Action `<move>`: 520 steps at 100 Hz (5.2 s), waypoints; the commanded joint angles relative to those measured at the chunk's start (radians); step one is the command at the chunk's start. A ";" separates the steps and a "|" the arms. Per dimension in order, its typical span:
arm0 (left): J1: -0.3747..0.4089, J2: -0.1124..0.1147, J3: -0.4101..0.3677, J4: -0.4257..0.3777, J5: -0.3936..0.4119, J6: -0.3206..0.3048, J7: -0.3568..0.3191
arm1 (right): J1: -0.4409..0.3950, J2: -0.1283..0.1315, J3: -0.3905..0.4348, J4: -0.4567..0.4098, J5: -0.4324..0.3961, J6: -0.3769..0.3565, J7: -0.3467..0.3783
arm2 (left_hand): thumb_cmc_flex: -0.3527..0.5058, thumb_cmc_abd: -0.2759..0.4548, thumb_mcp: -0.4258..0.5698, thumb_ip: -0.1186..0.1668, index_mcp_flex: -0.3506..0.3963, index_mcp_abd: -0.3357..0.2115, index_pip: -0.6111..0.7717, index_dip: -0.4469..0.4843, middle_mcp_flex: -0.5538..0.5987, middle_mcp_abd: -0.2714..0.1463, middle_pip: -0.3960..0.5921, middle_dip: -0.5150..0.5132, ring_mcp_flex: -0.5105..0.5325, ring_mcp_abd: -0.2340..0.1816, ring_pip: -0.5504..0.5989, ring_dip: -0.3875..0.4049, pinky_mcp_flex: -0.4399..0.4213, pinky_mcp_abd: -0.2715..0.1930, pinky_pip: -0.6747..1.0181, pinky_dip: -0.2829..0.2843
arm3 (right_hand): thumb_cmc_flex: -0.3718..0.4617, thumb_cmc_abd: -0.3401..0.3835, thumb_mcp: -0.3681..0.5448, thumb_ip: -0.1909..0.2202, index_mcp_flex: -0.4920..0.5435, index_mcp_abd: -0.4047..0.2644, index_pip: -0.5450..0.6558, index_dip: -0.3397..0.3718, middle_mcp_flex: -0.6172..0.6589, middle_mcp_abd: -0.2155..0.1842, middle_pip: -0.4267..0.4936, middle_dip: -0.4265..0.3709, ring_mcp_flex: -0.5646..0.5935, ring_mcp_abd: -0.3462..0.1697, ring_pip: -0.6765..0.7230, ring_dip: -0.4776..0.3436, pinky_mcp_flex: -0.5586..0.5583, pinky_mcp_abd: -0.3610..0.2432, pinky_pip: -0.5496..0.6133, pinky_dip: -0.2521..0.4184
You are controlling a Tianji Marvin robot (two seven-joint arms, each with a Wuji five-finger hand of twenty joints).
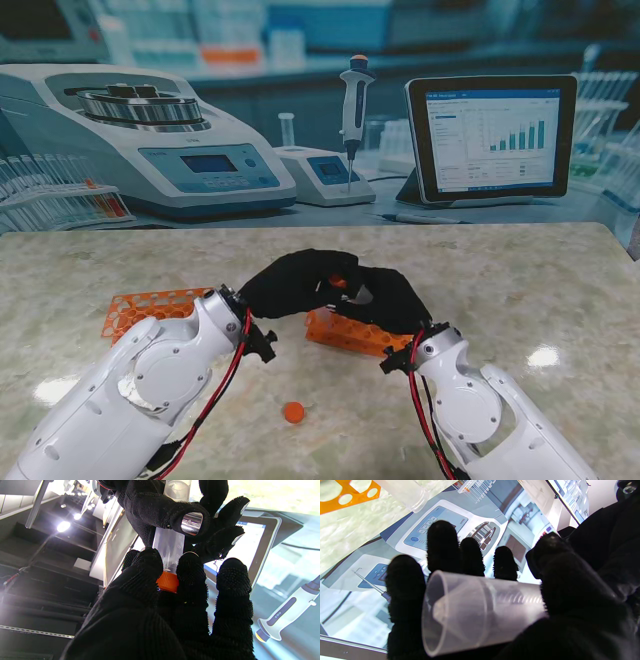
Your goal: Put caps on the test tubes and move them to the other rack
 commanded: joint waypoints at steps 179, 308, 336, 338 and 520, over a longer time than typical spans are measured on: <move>-0.034 0.039 0.008 -0.026 -0.017 0.055 -0.172 | 0.010 0.007 -0.010 -0.003 -0.026 -0.082 0.024 | 0.111 0.096 0.064 0.122 0.078 0.066 -0.370 -0.418 0.126 -0.055 0.036 -0.278 0.058 -0.036 -0.323 -0.067 -0.021 -0.019 -0.099 -0.108 | 0.075 0.270 0.101 -0.105 0.057 -0.162 0.138 0.121 0.162 -0.057 0.025 -0.075 0.063 -0.094 0.251 -0.011 0.202 -0.095 0.076 -0.019; 0.003 0.059 -0.085 -0.092 -0.023 0.053 -0.251 | 0.003 0.013 0.005 0.002 -0.005 -0.041 0.061 | 0.112 0.204 0.215 0.110 0.047 -0.019 0.196 0.135 0.226 -0.090 0.478 -0.047 0.139 -0.175 0.144 -0.111 0.142 -0.020 0.060 -0.005 | -0.135 0.205 -0.138 0.033 -0.144 -0.004 -0.361 0.122 -0.259 -0.024 -0.161 -0.169 -0.413 0.047 -0.329 -0.211 -0.537 0.082 -0.290 -0.085; 0.026 0.062 -0.129 -0.096 -0.015 0.053 -0.261 | -0.001 0.013 0.013 0.001 -0.008 -0.033 0.060 | 0.112 0.204 0.216 0.110 0.049 -0.022 0.202 0.147 0.225 -0.089 0.480 -0.049 0.139 -0.172 0.144 -0.110 0.141 -0.018 0.056 -0.003 | -0.135 0.217 -0.171 0.036 -0.145 0.005 -0.382 0.083 -0.271 -0.024 -0.167 -0.185 -0.444 0.050 -0.341 -0.238 -0.570 0.093 -0.305 -0.098; 0.027 0.061 -0.131 -0.096 -0.015 0.053 -0.260 | -0.001 0.013 0.013 0.002 -0.007 -0.032 0.061 | 0.112 0.204 0.216 0.110 0.049 -0.023 0.202 0.147 0.225 -0.089 0.480 -0.049 0.139 -0.172 0.144 -0.110 0.141 -0.018 0.056 -0.003 | -0.135 0.217 -0.172 0.036 -0.144 0.005 -0.381 0.082 -0.272 -0.024 -0.167 -0.186 -0.444 0.049 -0.340 -0.239 -0.571 0.093 -0.305 -0.098; 0.109 0.067 -0.371 -0.020 0.085 0.094 -0.278 | -0.013 0.017 0.036 0.017 -0.017 -0.003 0.074 | 0.112 0.198 0.226 0.104 0.064 -0.025 0.222 0.177 0.219 -0.081 0.488 -0.023 0.122 -0.143 0.150 -0.082 0.101 0.008 0.039 0.042 | -0.165 0.233 -0.184 0.038 -0.157 0.019 -0.369 0.061 -0.328 -0.020 -0.187 -0.217 -0.545 0.053 -0.385 -0.307 -0.649 0.094 -0.371 -0.160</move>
